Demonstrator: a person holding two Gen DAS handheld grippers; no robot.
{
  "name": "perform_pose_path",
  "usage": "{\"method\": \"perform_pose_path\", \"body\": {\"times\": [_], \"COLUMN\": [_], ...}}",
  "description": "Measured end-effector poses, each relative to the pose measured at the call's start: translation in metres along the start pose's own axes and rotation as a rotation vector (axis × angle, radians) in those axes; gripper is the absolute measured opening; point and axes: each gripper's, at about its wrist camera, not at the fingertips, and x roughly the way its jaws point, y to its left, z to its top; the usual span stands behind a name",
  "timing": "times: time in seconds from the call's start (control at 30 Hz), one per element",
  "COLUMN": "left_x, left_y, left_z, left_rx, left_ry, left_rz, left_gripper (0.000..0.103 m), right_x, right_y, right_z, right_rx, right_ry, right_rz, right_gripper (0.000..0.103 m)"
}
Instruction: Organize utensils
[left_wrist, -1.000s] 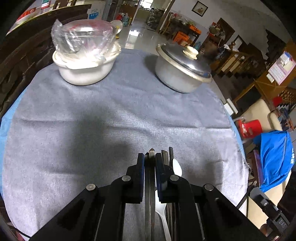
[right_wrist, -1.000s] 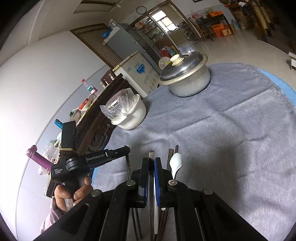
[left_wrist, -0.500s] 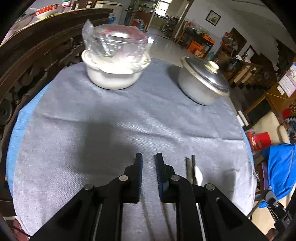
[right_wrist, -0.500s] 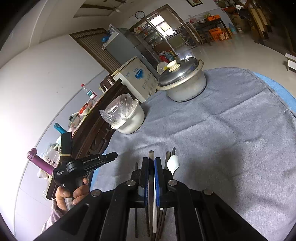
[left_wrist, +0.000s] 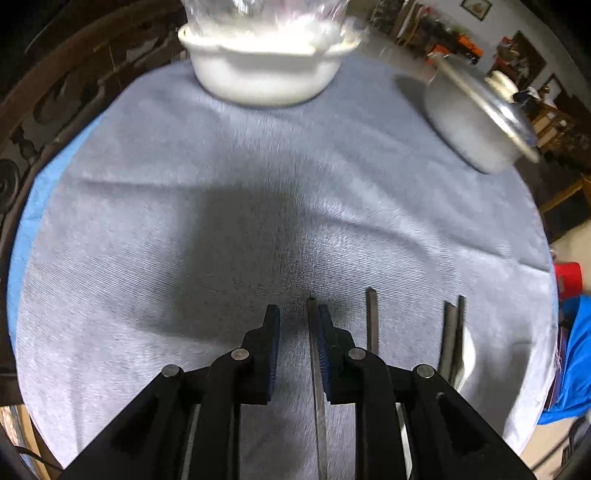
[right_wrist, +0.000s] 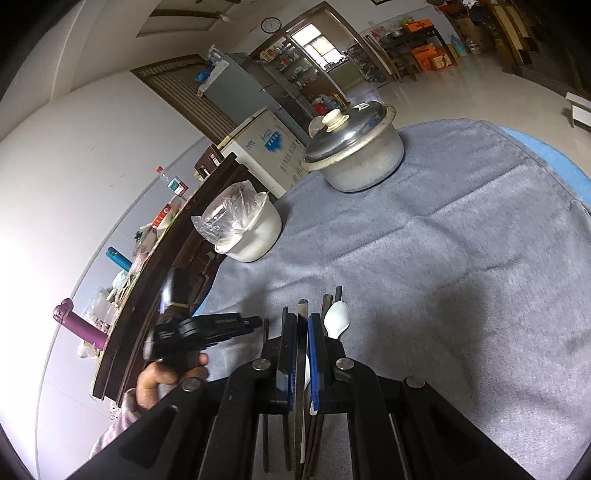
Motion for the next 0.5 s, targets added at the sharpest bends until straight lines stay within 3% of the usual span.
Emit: {"method": "perform_pose_path", "body": {"times": [0.1,0.13,0.2,0.3,0.5], "left_x": [0.004,0.004,0.005,0.000,-0.054], "left_y": [-0.006,-0.008,-0.009,-0.008,-0.005], "left_z": [0.001,-0.001,0.000,-0.004,-0.027], "left_rx": [0.009,0.013,0.017,0.011,0.042], "left_ry": [-0.017,-0.019,-0.015,-0.020,-0.150], "left_rz": [0.013,0.022,0.020,0.010,-0.052], "left_gripper": [0.022,0.020,0.007,0.006,0.006], "right_x": [-0.003,-0.005,-0.008,-0.014,-0.035], "right_y": [0.001,0.001,0.003,0.008,0.029], "right_z": [-0.001,-0.001,-0.002,-0.004,-0.011], "right_rx": [0.001,0.000,-0.002,-0.004,-0.052], "right_ry": [-0.004,-0.006,-0.012,-0.026,-0.071], "right_rz": [0.004,0.005,0.007,0.010,0.005], "right_gripper": [0.006,0.006,0.006,0.006,0.006]}}
